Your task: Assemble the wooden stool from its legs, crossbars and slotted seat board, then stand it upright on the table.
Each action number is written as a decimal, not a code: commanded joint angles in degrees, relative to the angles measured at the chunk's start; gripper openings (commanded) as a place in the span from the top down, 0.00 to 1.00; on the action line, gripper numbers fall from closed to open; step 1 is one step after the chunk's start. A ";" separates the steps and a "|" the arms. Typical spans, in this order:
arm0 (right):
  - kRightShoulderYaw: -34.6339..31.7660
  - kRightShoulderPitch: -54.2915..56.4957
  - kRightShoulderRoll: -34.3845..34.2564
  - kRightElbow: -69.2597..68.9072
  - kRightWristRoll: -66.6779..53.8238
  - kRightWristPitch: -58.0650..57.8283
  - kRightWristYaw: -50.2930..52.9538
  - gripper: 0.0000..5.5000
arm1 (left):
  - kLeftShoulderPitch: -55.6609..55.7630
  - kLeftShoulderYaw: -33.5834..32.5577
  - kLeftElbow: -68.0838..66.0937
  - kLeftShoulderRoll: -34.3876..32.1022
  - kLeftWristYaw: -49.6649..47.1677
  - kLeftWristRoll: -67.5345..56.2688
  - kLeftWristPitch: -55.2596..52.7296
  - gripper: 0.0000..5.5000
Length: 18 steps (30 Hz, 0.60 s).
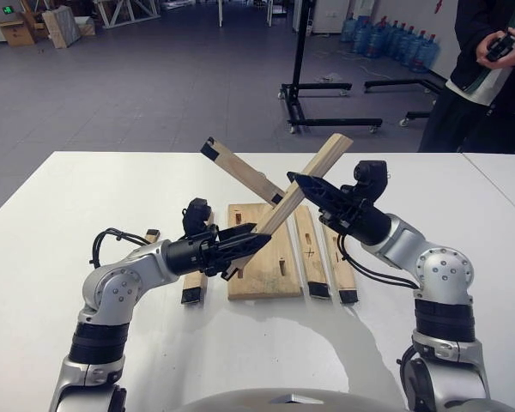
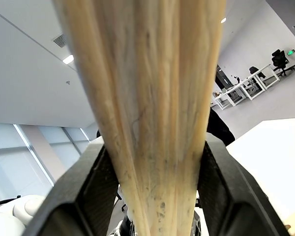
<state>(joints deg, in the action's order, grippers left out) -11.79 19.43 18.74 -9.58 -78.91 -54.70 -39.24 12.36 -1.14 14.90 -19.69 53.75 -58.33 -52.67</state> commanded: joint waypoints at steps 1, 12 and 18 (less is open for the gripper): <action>-0.83 0.38 0.82 -0.81 -2.42 -1.01 -0.72 0.62 | -0.42 0.88 1.20 -1.39 0.97 0.07 0.11 0.63; -2.06 2.94 -2.37 -2.34 8.91 12.45 3.57 0.62 | 1.83 -6.00 -9.89 0.82 -8.35 -0.67 1.13 0.39; 1.64 4.76 4.95 5.90 33.25 29.75 -3.35 0.63 | -0.38 -11.26 -12.80 -0.17 -13.06 1.83 3.22 0.33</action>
<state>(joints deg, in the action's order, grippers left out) -10.79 21.71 20.70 -7.90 -51.91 -30.11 -40.39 13.43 -11.68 1.41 -19.32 42.00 -57.68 -50.31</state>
